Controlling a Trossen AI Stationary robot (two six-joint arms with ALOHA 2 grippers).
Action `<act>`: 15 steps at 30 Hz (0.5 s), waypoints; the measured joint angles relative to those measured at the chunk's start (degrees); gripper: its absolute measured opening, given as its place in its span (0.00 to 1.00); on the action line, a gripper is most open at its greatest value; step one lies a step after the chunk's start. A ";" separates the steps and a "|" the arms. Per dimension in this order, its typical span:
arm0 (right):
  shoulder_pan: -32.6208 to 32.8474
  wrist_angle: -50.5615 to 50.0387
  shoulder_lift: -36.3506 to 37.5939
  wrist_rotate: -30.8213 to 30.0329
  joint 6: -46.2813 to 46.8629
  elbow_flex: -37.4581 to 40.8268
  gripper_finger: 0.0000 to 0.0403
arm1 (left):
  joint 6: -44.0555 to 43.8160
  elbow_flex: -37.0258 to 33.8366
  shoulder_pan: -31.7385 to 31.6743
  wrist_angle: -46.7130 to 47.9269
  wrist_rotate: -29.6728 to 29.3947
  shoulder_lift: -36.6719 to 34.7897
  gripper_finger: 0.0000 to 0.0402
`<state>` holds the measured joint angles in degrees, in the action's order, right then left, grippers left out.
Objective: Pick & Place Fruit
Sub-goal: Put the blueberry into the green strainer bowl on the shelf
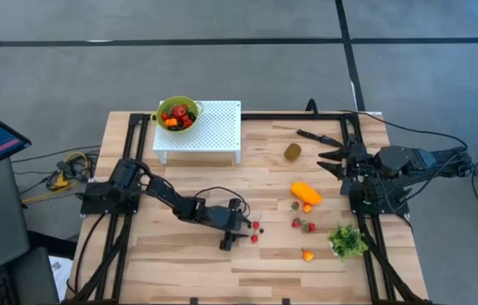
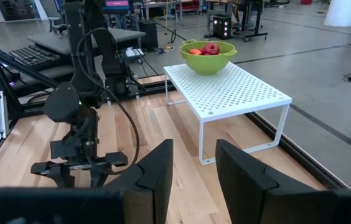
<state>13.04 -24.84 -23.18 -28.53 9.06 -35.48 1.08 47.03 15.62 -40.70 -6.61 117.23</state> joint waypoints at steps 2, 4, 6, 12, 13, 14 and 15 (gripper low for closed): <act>0.00 0.00 0.00 0.00 0.00 0.00 0.29 | -0.18 0.00 -0.34 -0.45 -0.02 0.00 0.52; 0.01 0.00 0.00 0.01 0.00 0.00 0.29 | -1.29 0.01 -0.55 -0.75 -0.16 0.46 0.52; 0.01 0.00 0.00 0.01 0.00 0.00 0.29 | -1.66 0.08 -0.67 -1.38 -0.17 1.79 0.52; 0.02 0.00 0.00 0.02 0.00 0.00 0.29 | -3.09 0.26 -1.25 -6.74 -0.16 6.07 0.51; 0.00 0.00 0.00 0.00 0.00 0.00 0.29 | -3.13 0.28 -1.25 -6.88 -0.25 6.20 0.50; 0.01 0.00 0.02 0.00 0.00 0.00 0.29 | -3.06 0.28 -1.25 -6.85 -0.30 6.24 0.49; 0.02 0.00 0.00 0.02 0.00 0.00 0.29 | -3.04 0.28 -1.25 -6.83 -0.28 6.26 0.49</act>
<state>13.06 -24.84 -23.18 -28.51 9.06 -35.48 -1.96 47.31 14.37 -47.54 -6.90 123.49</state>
